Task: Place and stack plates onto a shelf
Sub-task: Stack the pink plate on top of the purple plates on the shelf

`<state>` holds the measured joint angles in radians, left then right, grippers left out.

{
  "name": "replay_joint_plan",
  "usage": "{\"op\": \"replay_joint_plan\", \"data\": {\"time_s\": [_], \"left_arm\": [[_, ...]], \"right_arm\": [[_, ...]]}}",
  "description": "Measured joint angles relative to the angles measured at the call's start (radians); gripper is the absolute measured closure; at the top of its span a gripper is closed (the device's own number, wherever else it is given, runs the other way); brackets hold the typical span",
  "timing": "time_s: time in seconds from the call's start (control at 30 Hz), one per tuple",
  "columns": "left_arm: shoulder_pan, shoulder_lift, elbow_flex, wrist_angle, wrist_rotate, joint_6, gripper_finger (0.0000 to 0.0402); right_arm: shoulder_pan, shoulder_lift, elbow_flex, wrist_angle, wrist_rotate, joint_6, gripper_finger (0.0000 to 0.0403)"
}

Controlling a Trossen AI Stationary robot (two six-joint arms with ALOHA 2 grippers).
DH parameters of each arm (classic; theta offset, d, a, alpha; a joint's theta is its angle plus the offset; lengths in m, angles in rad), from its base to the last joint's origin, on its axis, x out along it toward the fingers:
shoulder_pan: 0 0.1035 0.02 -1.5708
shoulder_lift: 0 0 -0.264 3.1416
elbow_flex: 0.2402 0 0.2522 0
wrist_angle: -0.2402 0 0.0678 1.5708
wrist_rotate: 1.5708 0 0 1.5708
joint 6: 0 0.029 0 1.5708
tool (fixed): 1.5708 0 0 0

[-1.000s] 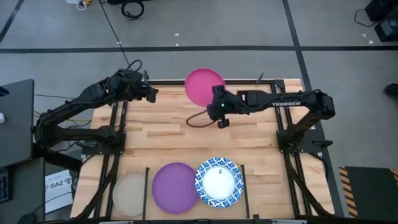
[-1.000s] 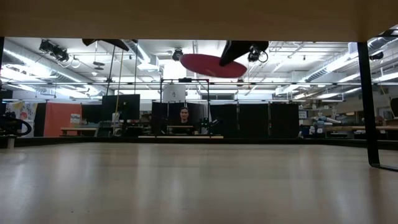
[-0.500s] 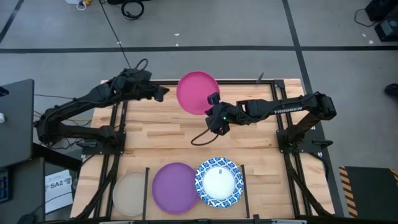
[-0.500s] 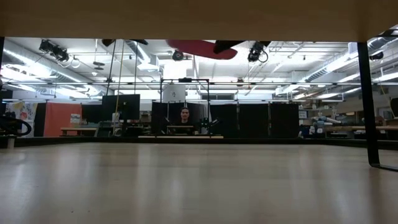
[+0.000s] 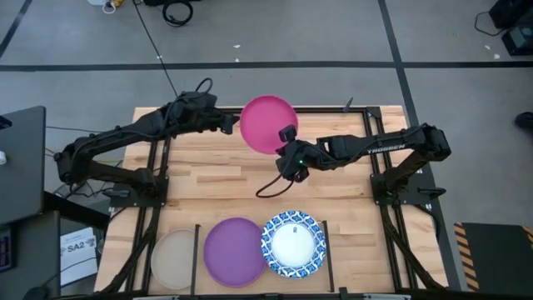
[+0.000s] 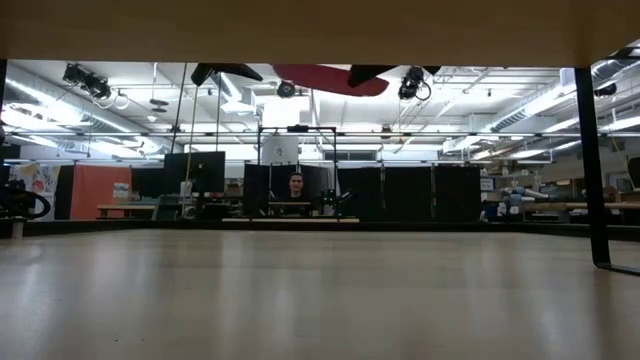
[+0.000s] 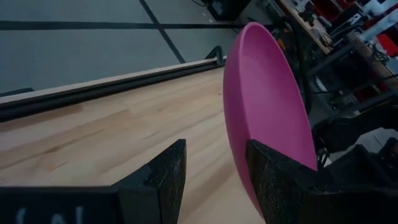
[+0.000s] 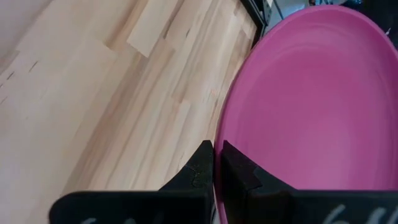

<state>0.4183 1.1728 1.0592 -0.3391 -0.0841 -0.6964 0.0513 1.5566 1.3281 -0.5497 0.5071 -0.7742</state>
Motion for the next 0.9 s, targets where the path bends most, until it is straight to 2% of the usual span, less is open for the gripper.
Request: {"op": "replay_joint_plan", "data": {"time_s": [0.33, 0.9], "left_arm": [[-0.002, -0.002, 0.000, 0.026, 0.013, -0.018, 0.0228], [-0.008, 0.006, 0.000, 0.022, 0.010, -0.018, 0.0228]], "right_arm": [[0.001, 0.001, 0.002, -0.057, 0.019, 0.007, 0.0386], [0.006, 0.001, 0.002, -0.005, 0.021, -0.015, 0.0386]]}}
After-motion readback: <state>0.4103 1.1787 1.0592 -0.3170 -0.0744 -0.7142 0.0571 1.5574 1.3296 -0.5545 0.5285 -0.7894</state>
